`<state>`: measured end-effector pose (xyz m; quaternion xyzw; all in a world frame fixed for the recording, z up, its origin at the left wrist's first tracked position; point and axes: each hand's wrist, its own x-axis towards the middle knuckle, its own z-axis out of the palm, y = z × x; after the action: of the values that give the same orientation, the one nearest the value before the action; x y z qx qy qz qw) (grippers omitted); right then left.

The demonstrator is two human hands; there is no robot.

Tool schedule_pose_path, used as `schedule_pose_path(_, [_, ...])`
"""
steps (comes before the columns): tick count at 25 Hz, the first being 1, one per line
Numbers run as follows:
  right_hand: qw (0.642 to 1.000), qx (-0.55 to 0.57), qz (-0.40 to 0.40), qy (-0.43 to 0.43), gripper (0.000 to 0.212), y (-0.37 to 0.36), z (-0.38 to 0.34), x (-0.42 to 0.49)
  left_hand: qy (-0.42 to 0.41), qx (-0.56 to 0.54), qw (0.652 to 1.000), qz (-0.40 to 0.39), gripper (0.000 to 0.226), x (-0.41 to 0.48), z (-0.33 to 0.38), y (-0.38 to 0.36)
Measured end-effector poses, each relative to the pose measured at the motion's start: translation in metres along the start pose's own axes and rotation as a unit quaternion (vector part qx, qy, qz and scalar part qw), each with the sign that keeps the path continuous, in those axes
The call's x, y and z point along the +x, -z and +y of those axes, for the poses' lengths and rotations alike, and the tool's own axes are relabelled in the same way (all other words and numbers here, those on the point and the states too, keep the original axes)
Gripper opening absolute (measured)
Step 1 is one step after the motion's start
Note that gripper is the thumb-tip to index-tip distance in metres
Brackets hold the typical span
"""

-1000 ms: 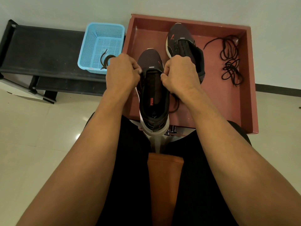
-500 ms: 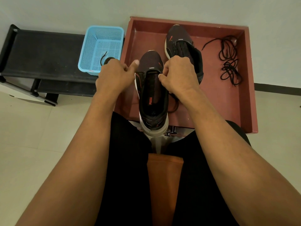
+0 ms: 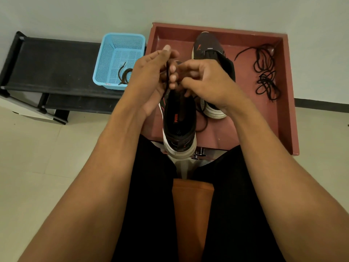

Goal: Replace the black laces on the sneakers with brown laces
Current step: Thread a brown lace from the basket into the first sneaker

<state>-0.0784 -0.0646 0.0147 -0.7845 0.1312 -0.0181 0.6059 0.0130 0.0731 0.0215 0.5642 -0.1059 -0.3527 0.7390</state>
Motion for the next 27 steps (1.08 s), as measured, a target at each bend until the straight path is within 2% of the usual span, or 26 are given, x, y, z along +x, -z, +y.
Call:
schedule_pose_path(2, [0.996,0.054,-0.068,0.001,0.030,-0.004,0.000,-0.001,-0.013,-0.065,0.998,-0.002,0.023,0.001,0.002,-0.006])
schedule_pose_path(4, [0.993,0.060,-0.100,0.000,0.023,-0.008,0.003,0.000,-0.011,-0.121,0.993,-0.003,0.021,0.002,0.004,-0.010])
schedule_pose_path(6, [0.992,0.074,-0.106,-0.002,0.020,-0.008,0.005,0.002,-0.002,-0.173,0.985,-0.006,0.020,0.005,0.005,-0.008])
schedule_pose_path(8, [0.994,0.079,-0.081,-0.009,0.016,-0.005,0.006,0.003,-0.004,-0.192,0.981,-0.002,0.020,0.008,0.008,-0.002])
schedule_pose_path(12, [0.998,0.070,0.004,-0.004,0.013,0.010,0.013,0.004,0.009,-0.132,0.988,0.084,0.021,0.013,0.008,0.020])
schedule_pose_path(17, [0.993,0.090,0.079,0.005,0.015,0.019,0.021,0.008,0.036,0.088,0.982,0.164,0.026,0.016,-0.004,0.047])
schedule_pose_path(20, [0.993,0.081,0.086,0.003,0.013,0.020,0.024,0.009,0.029,0.261,0.941,0.213,0.025,0.023,-0.016,0.068])
schedule_pose_path(22, [0.994,0.065,0.091,0.007,0.010,0.020,0.024,0.009,0.027,0.370,0.896,0.242,0.015,0.026,-0.021,0.080])
schedule_pose_path(23, [0.994,0.059,0.095,0.009,0.012,0.020,0.024,0.009,0.032,0.424,0.869,0.252,0.018,0.025,-0.021,0.084])
schedule_pose_path(25, [0.995,0.033,0.096,0.013,0.019,0.020,0.023,0.009,0.021,0.545,0.802,0.244,0.039,0.022,-0.020,0.079])
schedule_pose_path(26, [0.996,0.015,0.090,0.016,0.020,0.018,0.022,0.009,-0.011,0.590,0.775,0.225,0.044,0.020,-0.017,0.072])
schedule_pose_path(27, [0.996,0.000,0.082,0.017,0.019,0.016,0.021,0.008,-0.061,0.610,0.765,0.197,0.043,0.018,-0.013,0.062])
